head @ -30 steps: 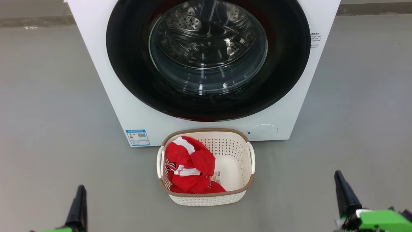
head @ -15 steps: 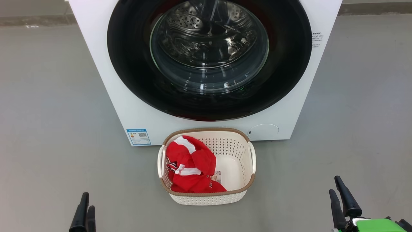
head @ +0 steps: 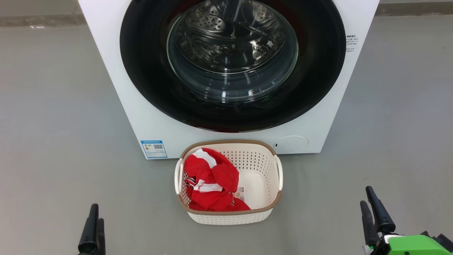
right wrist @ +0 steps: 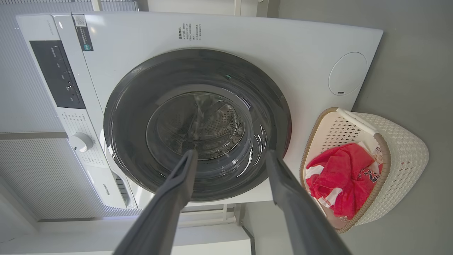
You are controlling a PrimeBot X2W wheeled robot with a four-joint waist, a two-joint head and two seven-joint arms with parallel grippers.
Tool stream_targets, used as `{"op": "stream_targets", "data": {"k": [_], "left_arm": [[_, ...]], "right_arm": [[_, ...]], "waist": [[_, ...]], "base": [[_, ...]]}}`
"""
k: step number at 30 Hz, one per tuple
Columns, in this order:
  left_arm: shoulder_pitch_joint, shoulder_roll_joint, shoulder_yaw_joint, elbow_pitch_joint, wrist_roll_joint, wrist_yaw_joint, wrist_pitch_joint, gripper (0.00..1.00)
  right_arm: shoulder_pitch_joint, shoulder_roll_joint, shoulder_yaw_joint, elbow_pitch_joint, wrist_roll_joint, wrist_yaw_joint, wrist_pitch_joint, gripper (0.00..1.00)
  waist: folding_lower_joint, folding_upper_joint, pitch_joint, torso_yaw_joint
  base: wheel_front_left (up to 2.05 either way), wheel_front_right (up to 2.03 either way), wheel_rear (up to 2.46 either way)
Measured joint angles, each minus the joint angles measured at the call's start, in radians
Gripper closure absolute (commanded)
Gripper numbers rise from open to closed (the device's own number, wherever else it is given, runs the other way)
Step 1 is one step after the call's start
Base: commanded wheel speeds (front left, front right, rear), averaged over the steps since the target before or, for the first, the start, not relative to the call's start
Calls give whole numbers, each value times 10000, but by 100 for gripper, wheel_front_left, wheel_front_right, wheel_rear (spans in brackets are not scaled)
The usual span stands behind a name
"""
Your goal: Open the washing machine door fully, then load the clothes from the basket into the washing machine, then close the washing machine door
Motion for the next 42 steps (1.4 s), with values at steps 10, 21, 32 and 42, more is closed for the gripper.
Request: {"op": "stream_targets", "data": {"k": [10,21,32,42], "left_arm": [[-4,102,-213,-261,681,0,-326,0],[-5,240,-462,-523,1818,0,-617,0],[-11,322,-731,-759,3358,0,-951,0],[-88,479,-1039,-825,5022,0,-1216,0]], "right_arm": [[-206,-339,581,-297,-502,0,-489,0],[-269,-571,947,-472,-1528,0,-849,0],[-468,-792,1392,-577,-3124,0,-1118,0],[-593,-884,1530,-579,-4926,0,-1421,0]], "waist": [[-1,0,11,44],[0,0,9,62],[-1,0,25,100],[-1,0,42,126]], "base": [[0,0,0],[0,0,0],[0,0,0],[0,0,0]]}}
